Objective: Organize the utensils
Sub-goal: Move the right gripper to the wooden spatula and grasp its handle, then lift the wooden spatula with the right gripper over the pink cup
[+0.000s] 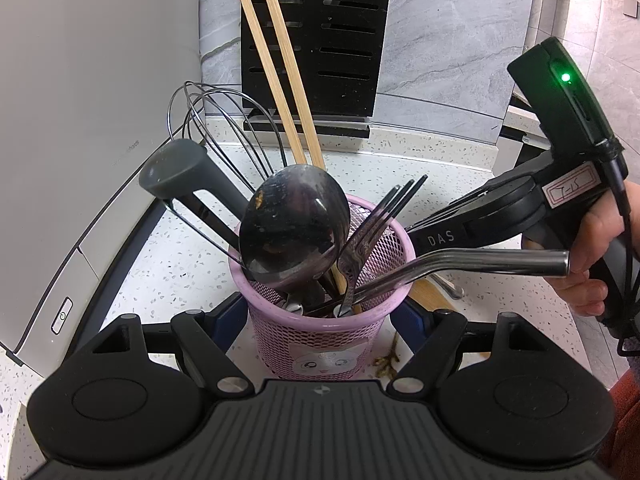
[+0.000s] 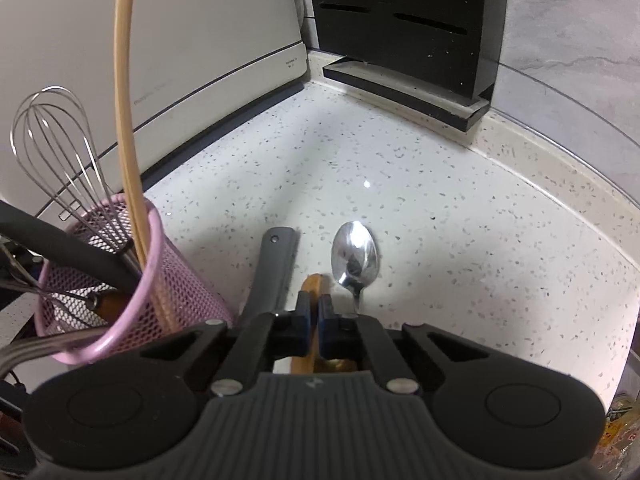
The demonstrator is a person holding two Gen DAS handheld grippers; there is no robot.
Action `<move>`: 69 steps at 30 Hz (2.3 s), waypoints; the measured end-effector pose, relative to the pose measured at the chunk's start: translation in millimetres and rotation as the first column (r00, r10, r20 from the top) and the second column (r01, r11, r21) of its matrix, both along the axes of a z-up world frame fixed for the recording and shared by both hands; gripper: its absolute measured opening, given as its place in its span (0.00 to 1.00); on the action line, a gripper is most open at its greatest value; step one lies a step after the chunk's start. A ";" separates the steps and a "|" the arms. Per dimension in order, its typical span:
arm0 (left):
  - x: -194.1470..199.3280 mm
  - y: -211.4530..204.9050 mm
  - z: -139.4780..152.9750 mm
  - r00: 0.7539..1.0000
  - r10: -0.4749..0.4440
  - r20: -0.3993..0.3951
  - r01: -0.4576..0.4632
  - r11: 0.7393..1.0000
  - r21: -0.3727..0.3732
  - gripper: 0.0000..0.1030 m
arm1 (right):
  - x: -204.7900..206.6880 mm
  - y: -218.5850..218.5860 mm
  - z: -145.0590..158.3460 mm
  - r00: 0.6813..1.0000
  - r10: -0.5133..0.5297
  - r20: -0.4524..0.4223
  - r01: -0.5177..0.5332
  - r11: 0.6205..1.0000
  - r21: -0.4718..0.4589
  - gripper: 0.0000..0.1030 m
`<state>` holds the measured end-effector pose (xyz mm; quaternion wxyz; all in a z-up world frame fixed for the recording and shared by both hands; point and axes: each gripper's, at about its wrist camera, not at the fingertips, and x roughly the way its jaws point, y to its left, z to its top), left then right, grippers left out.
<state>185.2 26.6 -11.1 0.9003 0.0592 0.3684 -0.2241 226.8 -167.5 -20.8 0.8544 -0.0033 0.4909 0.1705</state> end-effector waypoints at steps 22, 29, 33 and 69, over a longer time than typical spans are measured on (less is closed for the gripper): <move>0.1 0.4 0.6 1.000 0.000 0.000 0.000 1.000 0.000 0.88 | -6.3 13.3 3.1 0.999 0.033 -0.019 -0.033 0.999 0.009 0.00; 0.1 0.4 1.0 1.000 0.000 0.000 0.000 1.000 0.000 0.88 | -5.6 14.9 -0.4 0.998 0.040 -0.049 -0.040 0.999 0.020 0.00; 0.0 0.3 1.0 1.000 0.000 0.000 0.000 1.000 0.000 0.88 | -3.4 13.3 -3.2 0.998 0.026 -0.055 -0.026 1.000 0.016 0.02; 0.5 0.0 1.7 1.000 0.000 -0.005 0.000 1.000 0.002 0.88 | -80.7 -23.2 151.9 0.852 -0.102 0.513 -0.002 0.980 0.198 0.00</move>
